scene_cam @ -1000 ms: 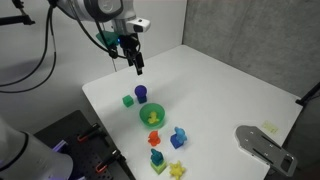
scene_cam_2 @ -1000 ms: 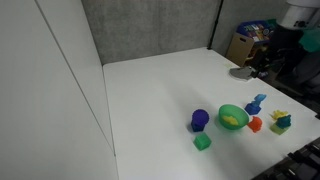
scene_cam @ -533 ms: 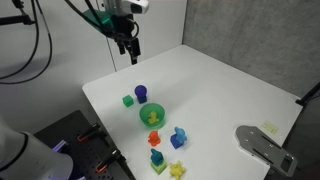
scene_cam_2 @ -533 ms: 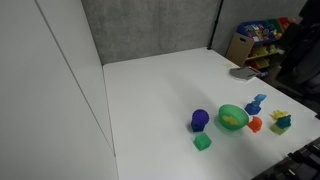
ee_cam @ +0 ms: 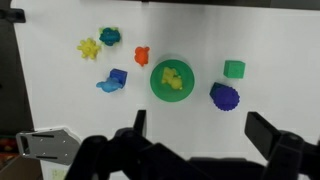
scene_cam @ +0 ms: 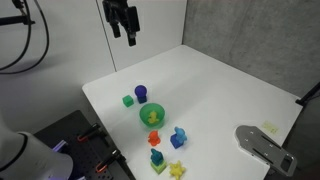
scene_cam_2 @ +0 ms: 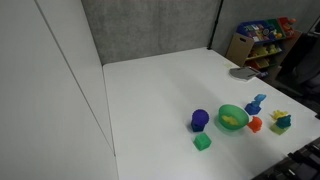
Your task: Put the yellow thing into the bowl
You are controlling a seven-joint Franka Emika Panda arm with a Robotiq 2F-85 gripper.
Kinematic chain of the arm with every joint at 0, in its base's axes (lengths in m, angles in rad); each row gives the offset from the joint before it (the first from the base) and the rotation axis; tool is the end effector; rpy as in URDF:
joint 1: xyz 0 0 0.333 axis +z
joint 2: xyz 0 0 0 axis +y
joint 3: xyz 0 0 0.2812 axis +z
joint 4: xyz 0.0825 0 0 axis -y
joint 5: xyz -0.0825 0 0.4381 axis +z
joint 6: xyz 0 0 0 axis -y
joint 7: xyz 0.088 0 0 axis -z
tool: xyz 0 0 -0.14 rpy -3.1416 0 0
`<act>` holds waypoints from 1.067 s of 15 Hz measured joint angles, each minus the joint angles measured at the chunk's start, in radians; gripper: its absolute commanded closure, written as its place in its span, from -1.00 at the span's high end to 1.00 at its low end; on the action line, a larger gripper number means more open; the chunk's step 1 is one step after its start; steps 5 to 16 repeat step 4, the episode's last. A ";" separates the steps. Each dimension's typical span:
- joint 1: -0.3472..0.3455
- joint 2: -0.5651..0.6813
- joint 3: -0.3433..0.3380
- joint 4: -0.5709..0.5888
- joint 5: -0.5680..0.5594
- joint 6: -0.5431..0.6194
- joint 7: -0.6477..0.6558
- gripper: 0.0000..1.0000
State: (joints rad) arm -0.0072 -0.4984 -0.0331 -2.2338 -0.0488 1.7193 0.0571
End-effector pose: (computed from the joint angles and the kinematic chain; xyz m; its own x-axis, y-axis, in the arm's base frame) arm 0.4689 -0.0256 0.4876 0.9962 -0.0858 -0.0145 -0.0852 -0.9958 0.0332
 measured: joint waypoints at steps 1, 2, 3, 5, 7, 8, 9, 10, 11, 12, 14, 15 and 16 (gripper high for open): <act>-0.004 -0.004 0.000 0.018 -0.011 -0.016 -0.001 1.00; -0.006 -0.005 0.000 0.032 -0.019 -0.030 -0.001 1.00; -0.007 -0.006 0.000 0.036 -0.020 -0.033 -0.001 1.00; -0.007 -0.006 0.001 0.034 -0.020 -0.033 -0.001 1.00; -0.007 -0.006 0.001 0.034 -0.020 -0.033 -0.001 1.00; -0.007 -0.006 0.001 0.034 -0.020 -0.033 -0.001 1.00; -0.007 -0.006 0.001 0.034 -0.020 -0.033 -0.001 1.00; -0.007 -0.006 0.001 0.034 -0.020 -0.033 -0.001 1.00; -0.007 -0.006 0.001 0.034 -0.020 -0.033 -0.001 1.00; -0.007 -0.006 0.001 0.034 -0.020 -0.033 -0.001 1.00; -0.007 -0.006 0.001 0.034 -0.020 -0.033 -0.001 1.00; -0.007 -0.006 0.001 0.034 -0.020 -0.033 -0.001 1.00; -0.007 -0.006 0.001 0.034 -0.020 -0.033 -0.001 1.00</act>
